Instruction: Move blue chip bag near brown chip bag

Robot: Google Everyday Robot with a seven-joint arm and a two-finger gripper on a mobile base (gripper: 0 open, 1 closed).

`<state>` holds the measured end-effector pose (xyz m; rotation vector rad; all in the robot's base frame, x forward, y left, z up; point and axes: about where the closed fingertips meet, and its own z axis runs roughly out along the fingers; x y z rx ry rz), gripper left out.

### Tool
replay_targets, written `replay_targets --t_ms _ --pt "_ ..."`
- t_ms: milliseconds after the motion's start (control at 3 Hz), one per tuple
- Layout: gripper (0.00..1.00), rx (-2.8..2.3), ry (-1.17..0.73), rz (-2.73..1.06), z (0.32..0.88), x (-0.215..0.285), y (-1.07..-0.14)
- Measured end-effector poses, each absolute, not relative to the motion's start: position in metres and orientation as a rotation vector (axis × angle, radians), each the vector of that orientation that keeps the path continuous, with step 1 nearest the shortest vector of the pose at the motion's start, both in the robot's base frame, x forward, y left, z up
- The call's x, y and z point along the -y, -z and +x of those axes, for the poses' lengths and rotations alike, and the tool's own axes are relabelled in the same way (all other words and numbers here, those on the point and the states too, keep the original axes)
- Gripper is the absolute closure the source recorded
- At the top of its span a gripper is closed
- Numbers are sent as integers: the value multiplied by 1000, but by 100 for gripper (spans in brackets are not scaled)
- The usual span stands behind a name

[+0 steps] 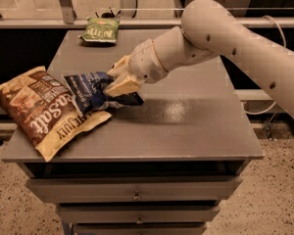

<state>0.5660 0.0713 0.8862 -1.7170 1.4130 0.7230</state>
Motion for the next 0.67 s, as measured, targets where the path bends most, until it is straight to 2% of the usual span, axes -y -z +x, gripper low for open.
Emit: replay_targets --t_ms 333,667 --pt "5 -1409 -717 -1714 568 -67 -882" --pt "0 -1417 -704 -1707 573 -49 -883"
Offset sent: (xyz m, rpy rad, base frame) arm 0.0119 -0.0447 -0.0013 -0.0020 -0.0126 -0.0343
